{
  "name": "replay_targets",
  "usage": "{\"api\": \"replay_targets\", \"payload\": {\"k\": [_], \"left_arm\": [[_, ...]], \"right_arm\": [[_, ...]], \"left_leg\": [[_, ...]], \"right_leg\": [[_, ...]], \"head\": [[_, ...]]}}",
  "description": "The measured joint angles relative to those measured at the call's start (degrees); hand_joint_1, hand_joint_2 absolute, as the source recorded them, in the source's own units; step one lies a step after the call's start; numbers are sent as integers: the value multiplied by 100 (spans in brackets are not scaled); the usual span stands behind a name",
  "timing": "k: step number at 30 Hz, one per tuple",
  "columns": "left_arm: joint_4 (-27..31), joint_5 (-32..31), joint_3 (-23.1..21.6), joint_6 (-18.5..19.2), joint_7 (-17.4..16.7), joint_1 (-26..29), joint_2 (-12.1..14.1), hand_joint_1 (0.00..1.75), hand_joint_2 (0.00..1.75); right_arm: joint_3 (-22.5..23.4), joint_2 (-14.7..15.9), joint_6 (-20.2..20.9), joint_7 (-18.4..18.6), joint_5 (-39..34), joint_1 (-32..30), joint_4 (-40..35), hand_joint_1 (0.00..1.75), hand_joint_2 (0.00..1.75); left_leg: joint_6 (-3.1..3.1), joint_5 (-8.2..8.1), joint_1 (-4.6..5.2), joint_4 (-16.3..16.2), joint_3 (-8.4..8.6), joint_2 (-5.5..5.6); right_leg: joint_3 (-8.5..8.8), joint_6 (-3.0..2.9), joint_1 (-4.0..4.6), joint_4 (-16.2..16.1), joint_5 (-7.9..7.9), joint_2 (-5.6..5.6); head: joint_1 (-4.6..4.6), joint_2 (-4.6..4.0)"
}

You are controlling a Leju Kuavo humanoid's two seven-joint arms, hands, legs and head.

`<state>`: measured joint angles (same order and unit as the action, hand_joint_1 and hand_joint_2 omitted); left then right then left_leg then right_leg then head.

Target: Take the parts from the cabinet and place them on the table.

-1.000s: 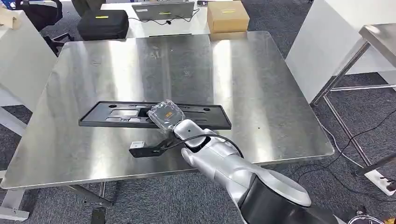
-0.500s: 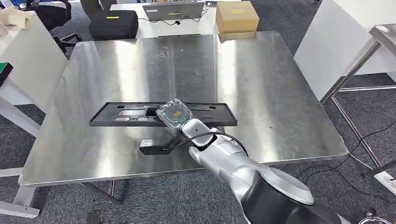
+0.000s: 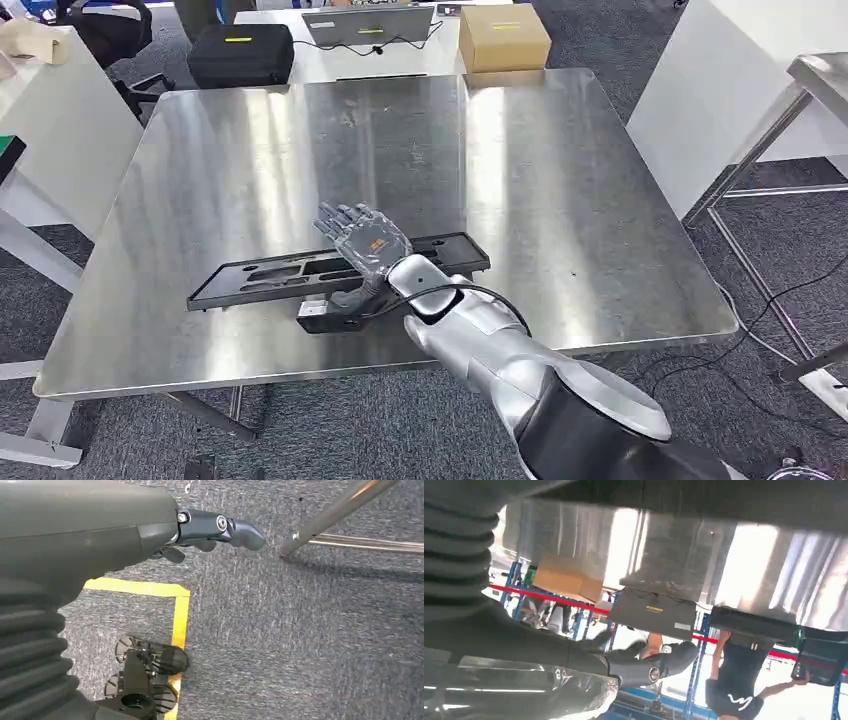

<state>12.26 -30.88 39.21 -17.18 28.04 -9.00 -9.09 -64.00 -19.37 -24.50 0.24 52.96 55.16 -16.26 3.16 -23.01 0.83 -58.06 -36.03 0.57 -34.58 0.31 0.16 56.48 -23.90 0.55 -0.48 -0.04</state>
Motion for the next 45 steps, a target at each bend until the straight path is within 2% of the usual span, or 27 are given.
{"api": "replay_targets", "payload": {"k": [5, 12, 19, 25, 29, 36, 39, 42, 45], "left_arm": [[0, -24, 13, -70, -105, 0, 2, 0, 0], [0, -28, 17, -74, -116, 1, 7, 0, 0], [0, -52, 17, -37, -122, 1, 9, 0, 0], [0, -68, 17, 39, -111, 1, 9, 0, 0], [0, -76, 17, 107, -153, 11, 15, 0, 0], [0, -76, 17, 116, -258, 46, 31, 0, 0], [0, -15, 17, 85, -342, 82, 33, 0, 0], [0, 39, 20, 17, -619, 71, 33, 0, 0], [0, 74, 24, 9, -647, 62, 33, 0, 0]], "right_arm": [[157, -4, -59, -90, -92, 0, 0, 0, 0], [647, -50, -125, -573, -706, -14, -94, 0, 0], [1330, -85, -415, -1287, -1592, -84, -570, 0, 0], [1917, -101, -323, -2062, -2773, -321, -1179, 0, 0], [2545, -99, 541, -2701, -4080, -654, -1886, 0, 0], [3274, -22, 1452, -3110, -4969, -1164, -3076, 0, 0], [3440, 2, 2210, -3169, -5694, -1408, -3684, 0, 0], [3563, 79, 3267, -3145, -6678, -1704, -4363, 0, 0], [3691, 164, 4317, -2986, -7733, -1980, -4917, 0, 0]], "left_leg": [[0, 0, 4, 0, -1, 1], [0, 0, 16, -1, -2, 1], [1, 0, 21, -2, -2, 1], [1, 0, 20, -2, -2, 1], [1, 0, 20, -2, -2, 1], [1, -1, 20, -2, -2, 2], [1, -1, 21, -2, -2, 1], [1, -2, 21, -2, -3, 6], [1, -3, 21, -2, -3, 4]], "right_leg": [[1, 0, -8, 0, 0, -2], [2, 1, -19, 0, 1, -2], [2, 1, -25, -1, 1, -2], [2, 1, -25, -1, 1, -2], [0, 1, -25, -1, 1, -3], [1, 1, -25, -1, 1, -3], [-1, 1, -25, -2, 0, -2], [-4, 1, -25, -3, 0, -3], [-3, 1, -25, -3, 0, -3]], "head": [[2, 0], [2, 0], [2, 0], [2, 0], [2, 0], [2, 0], [2, 2], [2, 0], [2, 0]]}}
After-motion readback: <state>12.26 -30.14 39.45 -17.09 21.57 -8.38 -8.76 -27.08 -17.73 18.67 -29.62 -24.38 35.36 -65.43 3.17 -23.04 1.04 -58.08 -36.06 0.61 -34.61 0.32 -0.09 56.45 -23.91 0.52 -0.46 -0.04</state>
